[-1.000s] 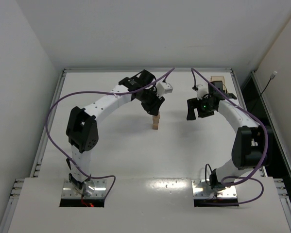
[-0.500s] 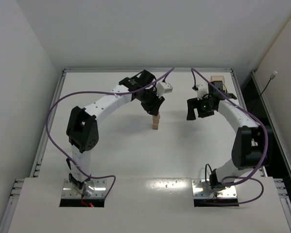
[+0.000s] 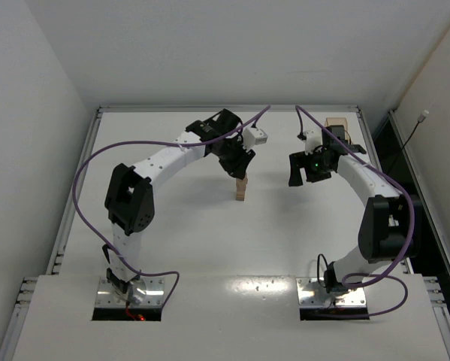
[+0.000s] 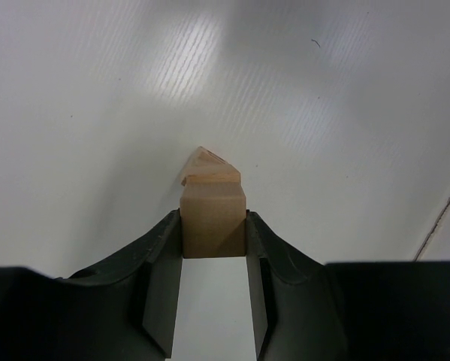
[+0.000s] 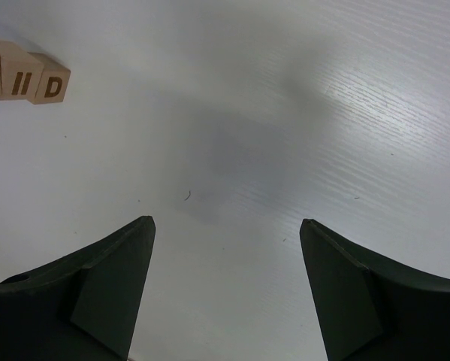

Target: Build the wood block tower

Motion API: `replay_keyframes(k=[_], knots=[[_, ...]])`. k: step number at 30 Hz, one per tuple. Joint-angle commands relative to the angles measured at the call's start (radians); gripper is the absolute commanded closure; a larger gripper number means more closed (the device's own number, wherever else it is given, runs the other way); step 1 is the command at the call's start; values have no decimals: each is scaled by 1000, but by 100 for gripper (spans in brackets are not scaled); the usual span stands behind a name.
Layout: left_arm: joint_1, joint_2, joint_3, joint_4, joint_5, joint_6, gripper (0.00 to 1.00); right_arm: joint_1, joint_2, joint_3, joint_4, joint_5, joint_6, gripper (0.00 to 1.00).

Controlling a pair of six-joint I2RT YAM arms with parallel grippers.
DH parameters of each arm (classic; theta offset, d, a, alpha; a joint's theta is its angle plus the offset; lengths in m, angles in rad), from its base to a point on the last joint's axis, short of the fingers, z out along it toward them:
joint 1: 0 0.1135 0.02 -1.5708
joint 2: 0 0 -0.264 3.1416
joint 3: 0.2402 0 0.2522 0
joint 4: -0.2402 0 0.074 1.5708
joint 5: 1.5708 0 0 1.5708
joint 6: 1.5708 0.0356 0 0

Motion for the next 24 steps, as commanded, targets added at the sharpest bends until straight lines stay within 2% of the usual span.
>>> replay_keyframes(k=[1, 3, 4, 7, 11, 17, 24], knots=[[-10, 5, 39, 20, 8, -9, 81, 3, -13, 17, 30, -21, -7, 25], [-10, 5, 39, 30, 8, -18, 78, 3, -13, 17, 30, -21, -7, 25], [-10, 5, 39, 30, 8, -18, 68, 3, -13, 17, 30, -21, -7, 25], [-10, 5, 39, 30, 8, -18, 59, 3, -13, 17, 30, -21, -7, 25], [-10, -5, 39, 30, 8, -18, 56, 3, -13, 17, 30, -21, -7, 25], [-10, -34, 30, 30, 8, -18, 46, 3, -13, 17, 30, -21, -7, 25], [-10, -115, 21, 76, -41, -46, 45, 3, -13, 7, 30, -10, -7, 25]])
